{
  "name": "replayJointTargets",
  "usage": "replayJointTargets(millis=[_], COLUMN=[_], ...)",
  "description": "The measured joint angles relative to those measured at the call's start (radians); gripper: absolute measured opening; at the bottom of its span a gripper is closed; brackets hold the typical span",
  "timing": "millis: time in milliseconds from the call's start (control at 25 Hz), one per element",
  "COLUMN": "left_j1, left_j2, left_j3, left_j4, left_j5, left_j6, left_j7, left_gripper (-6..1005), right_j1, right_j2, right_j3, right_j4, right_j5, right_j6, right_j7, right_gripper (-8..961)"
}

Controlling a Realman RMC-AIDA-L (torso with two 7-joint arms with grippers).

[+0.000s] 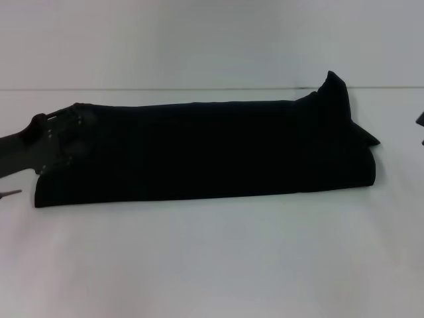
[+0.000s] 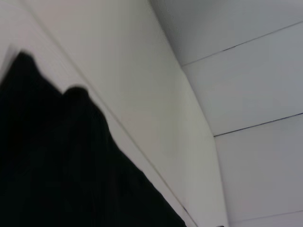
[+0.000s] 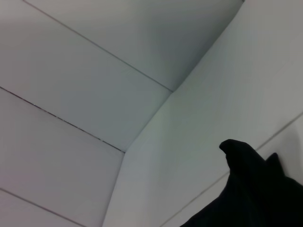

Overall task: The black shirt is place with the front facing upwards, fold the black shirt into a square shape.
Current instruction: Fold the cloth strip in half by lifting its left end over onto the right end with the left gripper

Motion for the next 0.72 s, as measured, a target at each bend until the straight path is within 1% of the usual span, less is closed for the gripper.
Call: replayJointTargets(millis=[80,200,320,400,600,720], left_j1=[0.015,0.041,0.074,0.092,0.122,0.135], left_j2=[-0.002,-0.011,-0.021,-0.024,-0.031,-0.038], left_j3=[-0.014,-0.035,-0.037,-0.04,-0.08,-0.089], left_j4=[0.001,0.004,0.005,0.01,0.007,0.008], left_j5=[0.002,0.006,0.015,0.034,0.063,0.068], left_j6=[0.032,0.059,0.048,0.03,-0.002,-0.015], left_j7=[-0.049,-0.108,-0.164,-0.192,-0.226,-0.239], left_gripper=[779,777,775,773,769,767], right_j1=[0.011,0.028,0.039,0.045,0.056,0.061], right_j2=[-0.003,-0.01,-0.014,-0.015,-0.022,-0.026], right_j3=[0.0,0.0,0.0,0.0,-0.006,-0.014], right_j4=[0.0,0.0,-0.006,-0.006,-0.007,-0.007], right_j5=[-0.003,-0.003,-0.003,-0.003,-0.003,-0.003], right_j6=[0.003,0.013,0.024,0.025,0.03,0.043], right_j7=[0.0,0.001,0.001,0.001,0.0,0.0], right_gripper=[852,853,853,853,853,854])
